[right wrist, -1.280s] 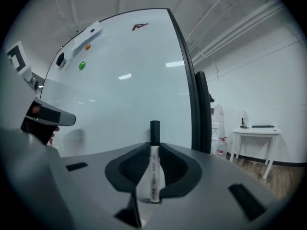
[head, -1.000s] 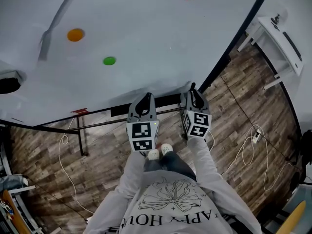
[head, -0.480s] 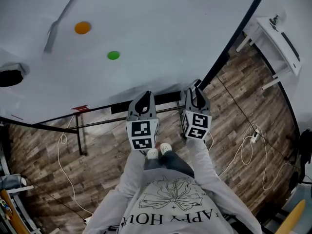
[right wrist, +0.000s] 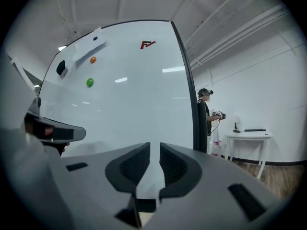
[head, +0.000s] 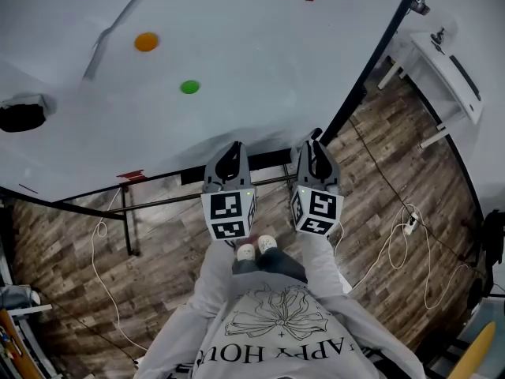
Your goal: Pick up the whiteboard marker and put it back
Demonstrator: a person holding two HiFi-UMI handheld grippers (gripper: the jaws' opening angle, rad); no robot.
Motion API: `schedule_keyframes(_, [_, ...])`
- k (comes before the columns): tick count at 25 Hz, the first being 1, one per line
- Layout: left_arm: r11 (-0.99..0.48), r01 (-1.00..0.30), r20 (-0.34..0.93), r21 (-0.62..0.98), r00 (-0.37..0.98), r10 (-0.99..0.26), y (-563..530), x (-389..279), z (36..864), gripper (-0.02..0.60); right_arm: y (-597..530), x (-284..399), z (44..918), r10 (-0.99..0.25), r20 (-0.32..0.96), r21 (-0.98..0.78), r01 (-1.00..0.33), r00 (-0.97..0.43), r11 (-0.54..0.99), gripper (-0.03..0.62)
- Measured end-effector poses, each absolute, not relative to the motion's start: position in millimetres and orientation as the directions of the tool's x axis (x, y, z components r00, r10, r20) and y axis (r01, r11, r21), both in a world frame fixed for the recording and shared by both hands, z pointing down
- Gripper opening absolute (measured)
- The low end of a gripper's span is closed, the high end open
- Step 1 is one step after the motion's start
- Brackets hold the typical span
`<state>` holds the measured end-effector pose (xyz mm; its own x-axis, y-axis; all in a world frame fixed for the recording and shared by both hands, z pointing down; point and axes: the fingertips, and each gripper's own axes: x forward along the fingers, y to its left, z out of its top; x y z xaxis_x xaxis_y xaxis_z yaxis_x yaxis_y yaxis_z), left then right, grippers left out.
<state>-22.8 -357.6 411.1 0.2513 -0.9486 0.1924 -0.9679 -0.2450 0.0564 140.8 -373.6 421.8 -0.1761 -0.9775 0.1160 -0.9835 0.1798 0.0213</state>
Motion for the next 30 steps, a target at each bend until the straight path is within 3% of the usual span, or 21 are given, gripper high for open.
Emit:
schedule_keyframes(14, [-0.218, -0.975, 0.159, 0.05, 0.224, -0.962, -349.0, -34.3, 397.9, 0.014, -361.2, 127.6, 409.8, -0.976, 0.093, 0.049, -0.978, -0.199, 0.204, 0.017])
schedule_keyframes(30, [-0.212, -0.976, 0.159, 0.048, 0.217, -0.963, -346.3, -35.7, 396.6, 0.014, -361.9, 129.6, 404.5, -0.977, 0.076, 0.06, -0.977, -0.199, 0.204, 0.017])
